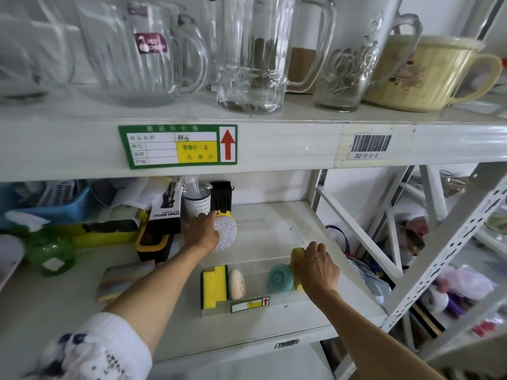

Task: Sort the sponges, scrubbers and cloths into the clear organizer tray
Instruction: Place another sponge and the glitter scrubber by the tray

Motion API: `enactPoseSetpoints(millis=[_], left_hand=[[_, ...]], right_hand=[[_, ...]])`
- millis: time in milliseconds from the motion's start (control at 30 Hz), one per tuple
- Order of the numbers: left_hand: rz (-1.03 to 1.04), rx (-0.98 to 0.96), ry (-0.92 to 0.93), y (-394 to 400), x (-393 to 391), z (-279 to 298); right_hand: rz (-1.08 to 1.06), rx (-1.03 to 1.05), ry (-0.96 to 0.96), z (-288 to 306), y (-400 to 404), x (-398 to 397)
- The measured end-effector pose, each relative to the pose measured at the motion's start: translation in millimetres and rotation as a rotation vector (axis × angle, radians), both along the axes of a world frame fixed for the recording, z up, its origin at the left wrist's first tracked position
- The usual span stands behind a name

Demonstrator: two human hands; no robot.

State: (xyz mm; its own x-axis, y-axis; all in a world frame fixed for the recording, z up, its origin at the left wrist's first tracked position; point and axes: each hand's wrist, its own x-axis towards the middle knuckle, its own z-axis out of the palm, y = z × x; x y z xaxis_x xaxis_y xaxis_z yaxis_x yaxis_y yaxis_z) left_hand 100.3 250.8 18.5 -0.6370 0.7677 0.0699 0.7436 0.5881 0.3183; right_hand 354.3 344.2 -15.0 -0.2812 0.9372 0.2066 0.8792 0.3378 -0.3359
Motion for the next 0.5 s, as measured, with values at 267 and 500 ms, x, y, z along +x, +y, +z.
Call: enactPoseSetpoints(millis=[267,500], left_hand=[[0.005,0.315,-0.031,-19,-16,-16],[0.058,0.627,0.006,-86,-52,-38]], right_hand=[[0.085,0.231,-0.085,13,-8,-29],[0.475,0.328,0.163,36,-74,-130]])
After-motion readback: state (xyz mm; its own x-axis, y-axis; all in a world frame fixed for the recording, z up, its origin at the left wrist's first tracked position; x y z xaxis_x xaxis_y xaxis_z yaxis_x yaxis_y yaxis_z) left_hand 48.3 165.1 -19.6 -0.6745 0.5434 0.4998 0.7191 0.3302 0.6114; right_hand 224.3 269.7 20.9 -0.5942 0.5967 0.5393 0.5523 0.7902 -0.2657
